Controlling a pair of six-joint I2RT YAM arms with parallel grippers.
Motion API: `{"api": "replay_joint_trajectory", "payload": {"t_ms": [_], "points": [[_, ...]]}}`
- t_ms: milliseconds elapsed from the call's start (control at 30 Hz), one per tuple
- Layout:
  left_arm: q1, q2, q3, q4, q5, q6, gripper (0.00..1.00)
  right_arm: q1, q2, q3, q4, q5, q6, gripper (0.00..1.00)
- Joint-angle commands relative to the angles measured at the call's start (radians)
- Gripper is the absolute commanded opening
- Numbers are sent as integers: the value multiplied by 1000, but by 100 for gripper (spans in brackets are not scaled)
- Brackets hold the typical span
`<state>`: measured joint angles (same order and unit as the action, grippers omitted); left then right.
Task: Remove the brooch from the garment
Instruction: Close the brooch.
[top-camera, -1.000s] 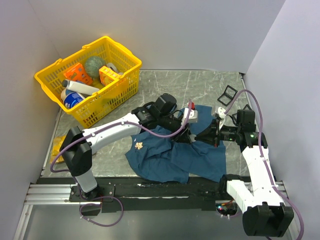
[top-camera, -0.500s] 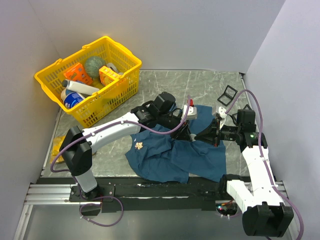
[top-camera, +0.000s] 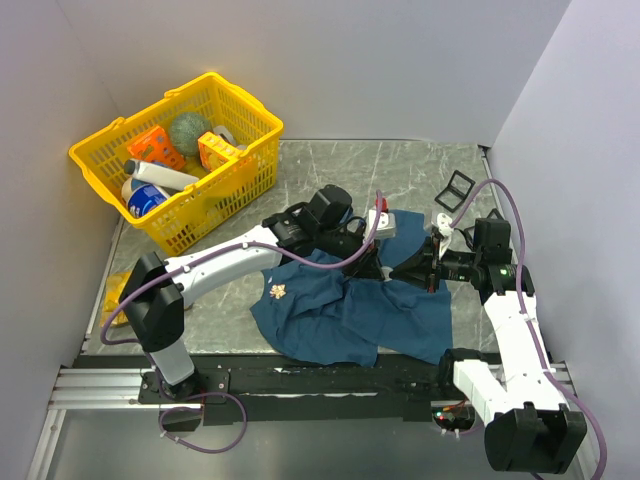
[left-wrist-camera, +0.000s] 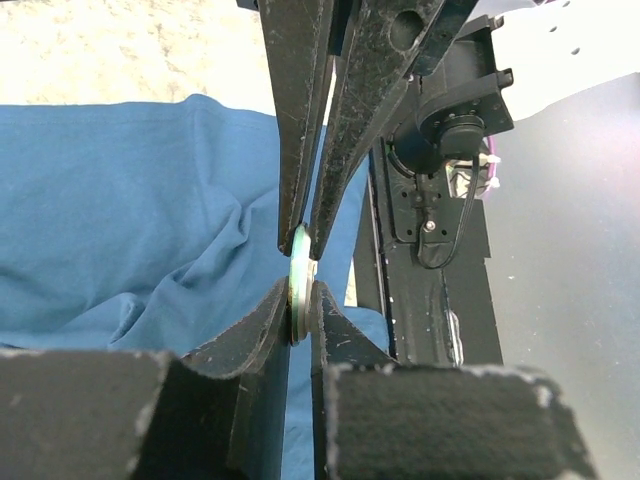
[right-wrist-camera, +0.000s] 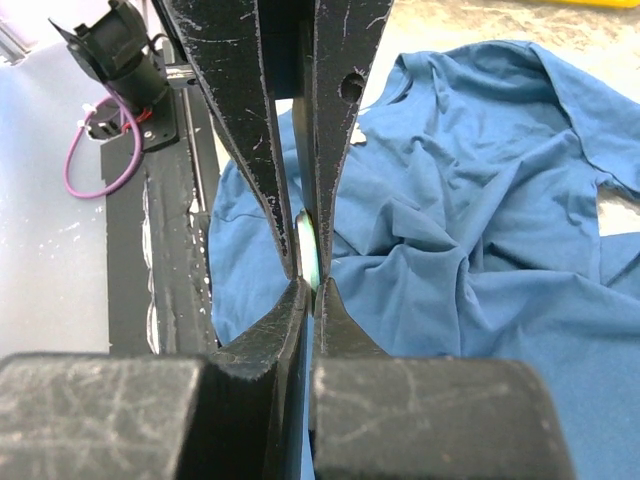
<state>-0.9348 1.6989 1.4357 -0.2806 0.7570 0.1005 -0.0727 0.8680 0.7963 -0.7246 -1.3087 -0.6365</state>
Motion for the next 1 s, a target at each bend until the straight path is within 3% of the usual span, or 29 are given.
{"api": "replay_joint_trajectory", "payload": {"t_ms": [0, 233, 467, 700, 967], "points": [[-19, -12, 40, 38, -27, 11, 11, -6, 2, -9, 8, 28, 0, 0], [-30, -5, 48, 21, -45, 28, 5, -6, 0, -11, 7, 29, 0, 0], [-35, -4, 49, 15, -64, 36, 5, -7, 0, -11, 10, 34, 0, 0], [-36, -5, 61, 0, -61, 45, 28, -6, -1, -12, 14, 37, 3, 0], [-36, -15, 58, 1, -51, 45, 40, -7, -3, -16, 22, 40, 11, 0]]}}
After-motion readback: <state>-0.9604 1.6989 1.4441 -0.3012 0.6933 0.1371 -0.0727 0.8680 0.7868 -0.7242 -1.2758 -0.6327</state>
